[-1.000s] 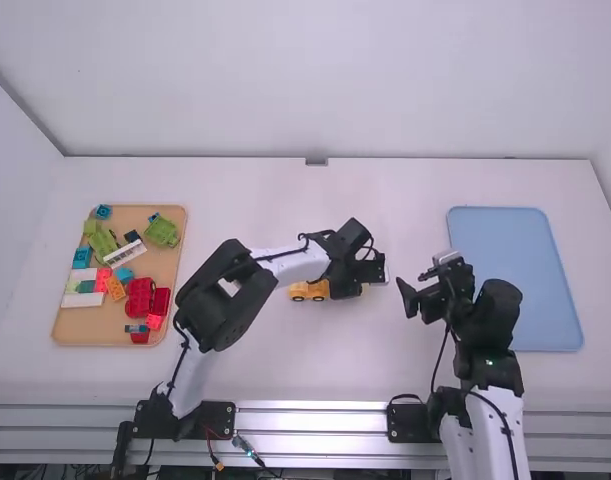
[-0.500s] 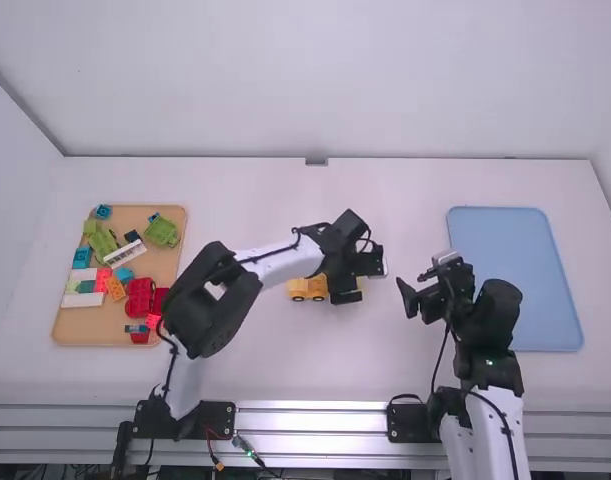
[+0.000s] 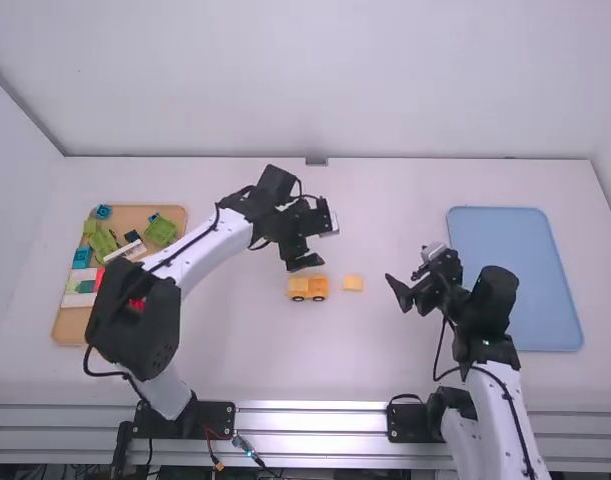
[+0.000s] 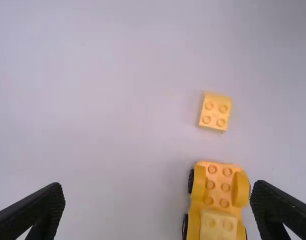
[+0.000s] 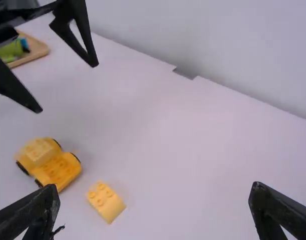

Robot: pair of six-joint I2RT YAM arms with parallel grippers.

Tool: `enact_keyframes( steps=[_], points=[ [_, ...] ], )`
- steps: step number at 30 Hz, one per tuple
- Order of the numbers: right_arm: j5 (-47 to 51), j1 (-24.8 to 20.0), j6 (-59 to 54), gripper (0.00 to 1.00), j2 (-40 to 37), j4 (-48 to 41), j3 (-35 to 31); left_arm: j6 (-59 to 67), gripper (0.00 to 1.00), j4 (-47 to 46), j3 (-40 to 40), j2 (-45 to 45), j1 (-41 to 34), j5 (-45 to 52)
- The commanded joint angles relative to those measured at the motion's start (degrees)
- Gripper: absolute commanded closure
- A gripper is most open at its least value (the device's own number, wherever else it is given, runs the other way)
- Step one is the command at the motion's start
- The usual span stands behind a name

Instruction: Assemble lego blocks to make yellow taxi

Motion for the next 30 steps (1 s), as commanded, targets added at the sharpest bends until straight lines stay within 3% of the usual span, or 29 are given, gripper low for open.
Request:
enact_keyframes(
  steps=[1,5,6,10,14,19,24,30],
  points=[
    [-6.43,1.55,-2.86,0.01,5.81,1.49,1.42,1.60,0.01,2.82,-6.03,-4.68,1.60,5.57],
    [-4.02,7.69,-8.50,0.01,14.12,0.79,5.44,0.79,0.01,10.19,-14.12,-9.99,4.02,10.08],
    [-1.90,11.34,-11.32,0.01,17.99,0.81,7.43,-1.88,0.01,15.02,-17.90,-12.15,5.35,10.14],
    [1.81,16.06,-15.41,0.02,24.98,0.81,11.04,-13.40,0.01,25.00,-24.96,-15.34,6.88,5.84],
    [-0.50,17.18,-20.74,0.01,30.12,0.76,12.85,-11.93,0.01,27.12,-29.07,-17.38,6.93,5.73],
    [-7.41,16.68,-30.86,0.01,35.95,-3.02,15.17,-3.96,0.01,27.41,-31.06,-17.05,7.54,12.85],
    [-8.81,16.48,-38.38,0.01,42.34,-9.46,19.71,4.72,0.01,27.65,-31.10,-12.55,11.17,24.59],
    [-9.14,15.89,-39.78,0.01,48.87,-9.35,22.47,7.19,0.01,31.65,-31.10,-5.90,11.34,28.02]
  ],
)
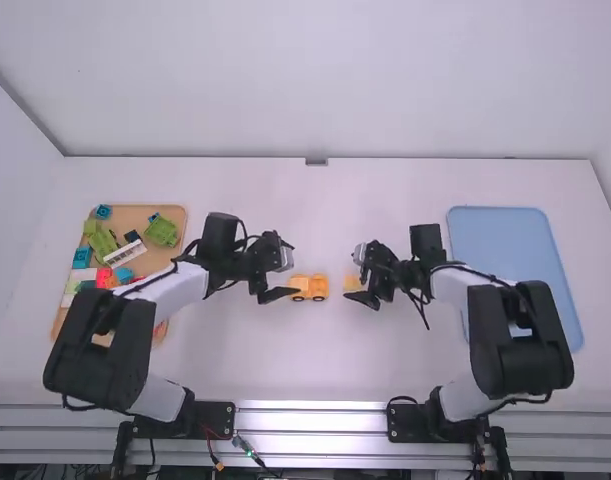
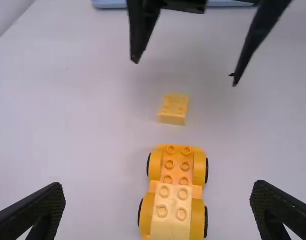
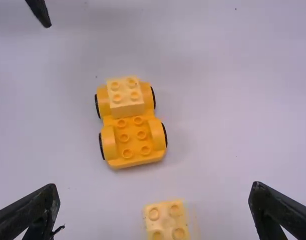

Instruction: Assemble lego blocks to make yellow taxi

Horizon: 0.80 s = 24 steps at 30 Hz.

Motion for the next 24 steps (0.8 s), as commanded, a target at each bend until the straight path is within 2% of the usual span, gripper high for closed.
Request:
enact_keyframes(
  steps=[1,4,13,15,19,24],
  points=[
    [-2.64,-0.28,-3.89,0.01,3.87,-0.31,2.10,2.71,0.01,2.36,-0.09,4.09,-0.33,5.01],
    [-4.15,-0.33,-6.29,0.00,6.60,-0.28,2.78,2.73,0.01,5.73,-0.11,7.43,-0.33,5.35],
    [-4.39,-1.53,-10.97,0.11,15.30,0.24,5.05,-0.46,0.01,8.44,-0.11,9.22,-0.35,4.39],
    [-4.72,-2.21,-10.97,0.15,16.81,-0.13,5.88,-0.46,0.01,8.50,-0.11,9.22,-0.15,4.50],
    [-6.01,-2.38,-12.04,0.33,19.89,-0.28,7.08,-0.50,0.01,8.35,-0.11,9.22,-0.48,4.48],
    [-5.79,-3.13,-12.13,0.41,20.22,-0.13,6.67,-1.79,0.01,8.76,-0.11,9.22,-0.59,4.46]
  ],
)
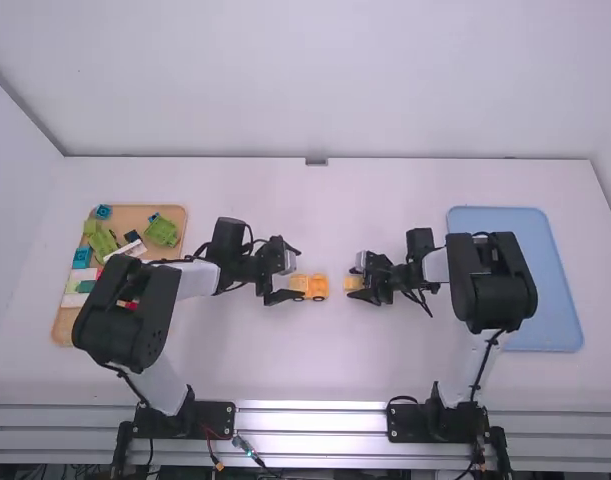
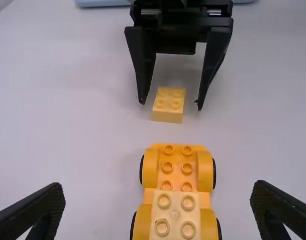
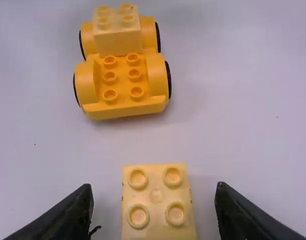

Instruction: Assemble lego blocks to make yellow taxi

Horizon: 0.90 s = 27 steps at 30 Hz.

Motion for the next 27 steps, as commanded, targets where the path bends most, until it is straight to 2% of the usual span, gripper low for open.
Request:
enact_keyframes(
  steps=[1,6,12,19,22,23,27],
  points=[
    [-1.18,-0.31,-1.27,0.43,0.79,-0.57,0.31,-0.66,0.01,-0.04,-0.11,-0.02,-0.37,1.20],
    [-0.87,-0.31,-1.57,0.50,0.79,-0.87,0.17,-0.66,0.01,-0.04,-0.11,-0.02,-0.42,1.20],
    [0.20,0.39,-1.53,0.63,0.79,-0.07,-0.59,-0.66,0.01,-0.59,-0.11,-0.02,-0.42,1.22],
    [0.24,0.39,-1.11,0.72,0.79,-0.33,-0.59,-0.61,0.01,-2.23,-0.11,-0.02,-0.42,1.16],
    [0.28,0.46,-1.11,0.70,0.76,-0.48,-0.59,-0.20,0.01,-3.41,-0.28,0.07,-0.44,0.50],
    [0.33,0.61,-1.11,0.57,0.76,-0.48,-0.59,-0.24,0.01,-2.86,-0.68,0.13,-0.44,0.13],
    [0.83,1.38,-1.09,0.47,0.76,-0.46,-0.59,-0.70,0.01,0.52,-2.25,0.22,-0.87,0.11]
  ],
)
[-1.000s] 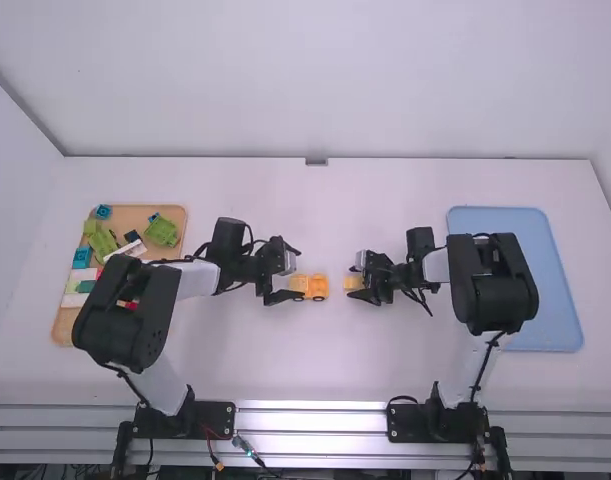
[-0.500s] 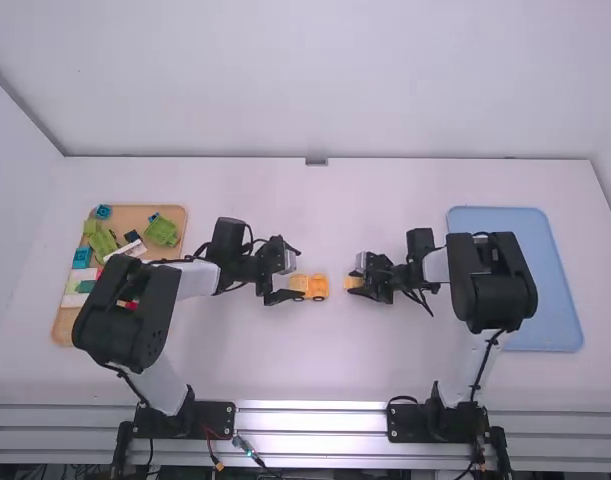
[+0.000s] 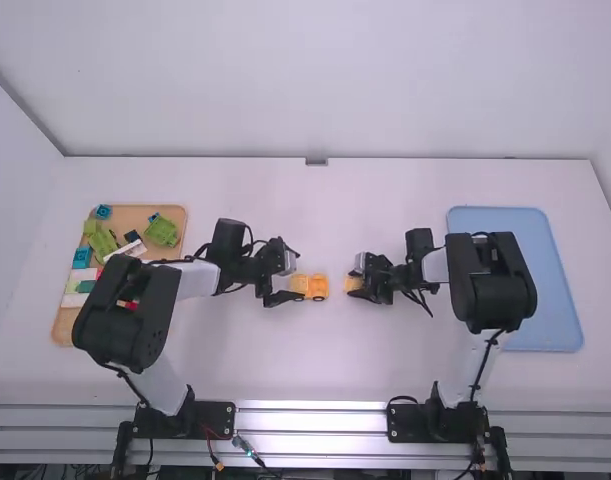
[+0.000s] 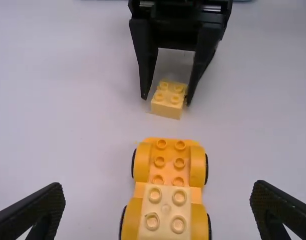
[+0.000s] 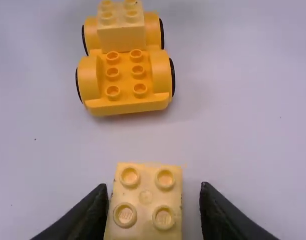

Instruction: Assemble lego blocks to make yellow taxi

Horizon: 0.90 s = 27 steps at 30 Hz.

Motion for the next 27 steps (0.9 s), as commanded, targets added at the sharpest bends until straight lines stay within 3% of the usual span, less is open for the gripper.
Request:
enact_keyframes(
  steps=[1,4,5,7,19,27],
  points=[
    [0.72,0.96,0.17,0.47,0.76,-0.24,-0.52,-0.22,0.01,1.81,-2.14,0.22,-0.83,0.68],
    [1.44,1.77,0.17,0.56,0.76,-0.26,-0.52,-1.01,0.01,3.48,-2.86,0.20,-0.55,0.61],
    [1.16,2.12,0.20,0.67,0.76,-0.07,-0.52,-2.47,0.01,4.07,-2.95,0.20,-0.61,0.26],
    [1.07,2.34,0.17,0.75,0.76,0.02,-0.52,-3.19,0.01,4.35,-2.93,0.20,-0.87,0.13],
    [-1.90,1.42,2.80,0.76,-0.15,-0.90,1.03,-0.61,0.01,2.93,-2.95,1.27,-2.21,-2.03],
    [-1.79,4.15,2.78,0.77,-6.05,-9.51,4.74,-5.03,0.01,12.63,-2.93,7.96,-4.50,-5.31]
  ],
)
